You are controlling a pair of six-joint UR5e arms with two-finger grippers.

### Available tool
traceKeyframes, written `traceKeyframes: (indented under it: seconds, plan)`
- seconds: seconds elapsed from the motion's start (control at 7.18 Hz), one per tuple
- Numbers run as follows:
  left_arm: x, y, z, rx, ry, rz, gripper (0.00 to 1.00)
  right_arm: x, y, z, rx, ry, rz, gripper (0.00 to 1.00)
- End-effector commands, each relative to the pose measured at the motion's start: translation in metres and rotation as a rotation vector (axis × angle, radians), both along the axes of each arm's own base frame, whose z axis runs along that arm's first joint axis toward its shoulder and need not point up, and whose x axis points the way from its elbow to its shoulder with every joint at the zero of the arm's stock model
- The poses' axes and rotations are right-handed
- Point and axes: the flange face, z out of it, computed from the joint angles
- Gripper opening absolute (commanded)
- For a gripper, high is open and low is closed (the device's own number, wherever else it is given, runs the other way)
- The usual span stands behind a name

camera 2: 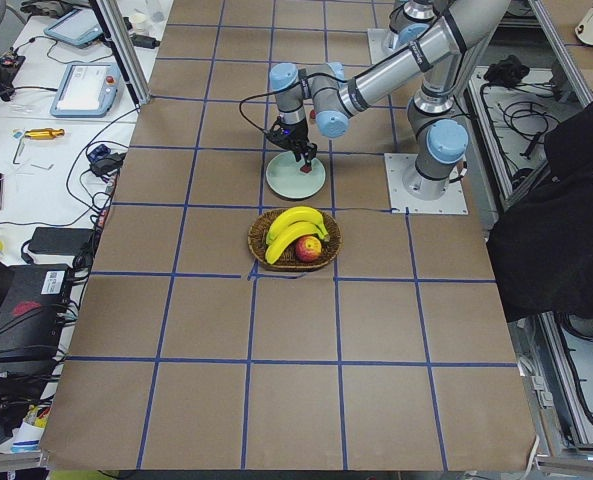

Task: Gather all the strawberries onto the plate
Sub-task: 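Carry the strawberry onto the green plate and open the left gripper, then move the left gripper back over the two remaining strawberries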

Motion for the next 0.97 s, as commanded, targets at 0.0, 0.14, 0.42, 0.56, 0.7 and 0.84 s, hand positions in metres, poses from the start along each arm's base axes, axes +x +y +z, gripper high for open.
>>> traceKeyframes:
  seconds: [0.0,0.14,0.42,0.56,0.7,0.84]
  plan:
    - [-0.031,-0.011,0.025,-0.068,0.006,-0.05,0.94,0.0,0.0,-0.001,0.002,0.0,0.0,1.0]
    - [-0.086,-0.015,0.035,-0.093,0.008,-0.17,0.94,0.0,0.0,-0.001,0.002,0.0,0.002,1.0]
    - [-0.15,-0.013,0.026,-0.11,0.171,-0.284,0.9,0.0,0.0,-0.001,0.003,0.0,0.0,1.0]
    - [-0.174,-0.015,0.019,-0.148,0.246,-0.39,0.88,0.0,0.0,-0.001,0.003,0.002,0.0,1.0]
    - [-0.189,-0.02,0.005,-0.175,0.275,-0.464,0.87,0.0,0.0,-0.001,0.004,0.0,0.0,1.0]
    - [-0.205,-0.024,-0.009,-0.181,0.282,-0.505,0.87,0.0,0.001,-0.002,0.005,-0.001,0.0,1.0]
